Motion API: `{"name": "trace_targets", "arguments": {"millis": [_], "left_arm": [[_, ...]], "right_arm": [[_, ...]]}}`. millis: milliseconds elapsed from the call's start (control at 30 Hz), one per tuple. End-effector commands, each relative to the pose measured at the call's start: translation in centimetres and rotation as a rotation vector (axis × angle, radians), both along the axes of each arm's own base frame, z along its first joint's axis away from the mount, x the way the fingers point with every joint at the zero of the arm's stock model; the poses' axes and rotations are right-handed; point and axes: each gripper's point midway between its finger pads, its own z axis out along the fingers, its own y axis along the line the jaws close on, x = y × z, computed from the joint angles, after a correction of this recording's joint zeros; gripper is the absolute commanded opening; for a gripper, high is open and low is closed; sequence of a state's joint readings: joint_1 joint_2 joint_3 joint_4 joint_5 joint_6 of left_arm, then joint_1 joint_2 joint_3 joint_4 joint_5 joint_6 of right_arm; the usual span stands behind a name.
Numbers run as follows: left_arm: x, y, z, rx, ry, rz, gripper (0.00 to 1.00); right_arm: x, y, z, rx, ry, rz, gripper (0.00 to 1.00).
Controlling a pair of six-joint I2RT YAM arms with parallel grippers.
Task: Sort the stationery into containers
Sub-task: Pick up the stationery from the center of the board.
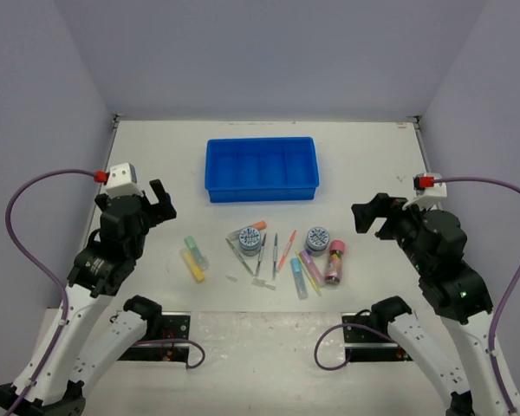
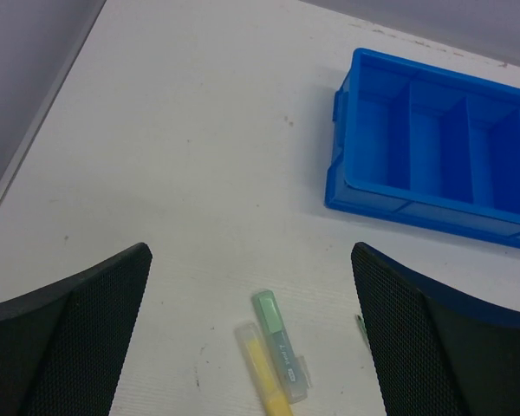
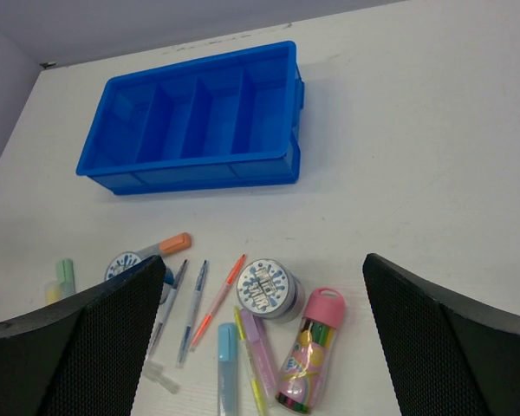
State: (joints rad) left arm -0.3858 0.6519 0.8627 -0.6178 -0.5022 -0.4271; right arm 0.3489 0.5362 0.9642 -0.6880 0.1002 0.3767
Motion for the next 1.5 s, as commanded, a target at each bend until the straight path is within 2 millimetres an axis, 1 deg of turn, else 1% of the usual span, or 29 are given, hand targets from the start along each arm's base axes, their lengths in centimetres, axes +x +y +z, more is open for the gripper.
{"name": "trace_targets", "arguments": {"millis": [0, 67, 167, 200, 300, 367, 433, 467, 500, 567, 600, 700, 767, 833, 900, 967, 1033, 1067, 1100, 1167, 1333, 1467], "left_arm": [[0.1, 0.5, 1.2, -0.014, -0.040, 0.027, 1.00], [0.1, 0.5, 1.2, -0.015, -0.040, 0.029, 1.00], [0.0, 0.5, 1.3, -0.019, -0.045, 0.027, 1.00], [0.0, 0.5, 1.3, -0.021, -0.046, 0.027, 1.00], [0.1, 0.3, 1.3, -0.025, -0.047, 0.019, 1.00], [0.2, 0.2, 1.2, -0.027, -0.045, 0.013, 1.00], [0.2, 0.2, 1.2, -0.027, -0.044, 0.009, 1.00], [0.3, 0.1, 1.1, -0.027, -0.044, 0.007, 1.00], [0.3, 0.1, 1.1, -0.026, -0.043, 0.004, 1.00], [0.4, 0.0, 1.0, -0.026, -0.043, -0.003, 1.00], [0.4, -0.1, 0.9, -0.023, -0.040, -0.009, 1.00], [0.7, -0.5, 0.4, -0.017, -0.019, -0.026, 1.00], [1.0, -0.6, 0.0, -0.013, -0.003, -0.033, 1.00], [1.1, -0.8, 0.0, -0.015, 0.002, -0.041, 1.00], [1.2, -1.3, -0.1, -0.024, 0.004, -0.066, 1.00], [1.3, -1.7, -0.1, -0.026, 0.005, -0.090, 1.00], [1.2, -1.6, 0.0, -0.027, -0.001, -0.087, 1.00], [1.2, -1.6, 0.0, -0.026, -0.001, -0.086, 1.00], [1.2, -1.6, 0.0, -0.025, 0.000, -0.084, 1.00], [1.3, -1.6, -0.1, -0.025, 0.003, -0.084, 1.00], [1.2, -1.6, -0.1, -0.026, 0.003, -0.086, 1.00], [1.2, -1.6, 0.1, -0.028, -0.004, -0.090, 1.00]], "right_arm": [[0.4, -0.9, 0.6, 0.002, -0.015, -0.060, 0.99], [0.5, -0.9, 0.6, 0.004, -0.018, -0.064, 0.99], [0.6, -0.3, 0.7, 0.026, -0.023, -0.039, 0.99], [0.5, 0.4, 0.7, 0.035, -0.027, -0.004, 0.99], [0.2, 3.4, 1.1, 0.085, -0.052, 0.160, 0.99], [0.4, 4.6, 0.8, 0.104, -0.025, 0.213, 0.99], [1.3, 5.4, -0.4, 0.108, 0.048, 0.229, 0.99], [2.0, 5.7, -1.6, 0.096, 0.112, 0.223, 0.99], [3.1, 5.7, -3.5, 0.066, 0.198, 0.191, 0.99], [4.7, 5.2, -6.5, -0.034, 0.302, 0.110, 0.99], [5.3, 4.9, -8.6, -0.103, 0.375, 0.064, 0.99], [6.3, 5.4, -11.8, -0.216, 0.477, 0.017, 0.99], [6.7, 6.1, -13.4, -0.242, 0.518, 0.023, 0.97], [6.7, 6.6, -14.4, -0.261, 0.545, 0.036, 0.96], [6.5, 7.4, -16.2, -0.288, 0.594, 0.057, 0.94], [6.4, 7.9, -17.3, -0.305, 0.622, 0.072, 0.92], [6.2, 8.1, -18.6, -0.322, 0.657, 0.076, 0.91], [6.1, 8.4, -18.7, -0.316, 0.659, 0.090, 0.90], [5.9, 9.0, -19.4, -0.316, 0.678, 0.109, 0.88], [5.5, 9.6, -20.0, -0.322, 0.692, 0.127, 0.85], [5.0, 9.0, -21.2, -0.358, 0.727, 0.092, 0.82], [4.6, 8.4, -22.3, -0.385, 0.753, 0.067, 0.82]]}}
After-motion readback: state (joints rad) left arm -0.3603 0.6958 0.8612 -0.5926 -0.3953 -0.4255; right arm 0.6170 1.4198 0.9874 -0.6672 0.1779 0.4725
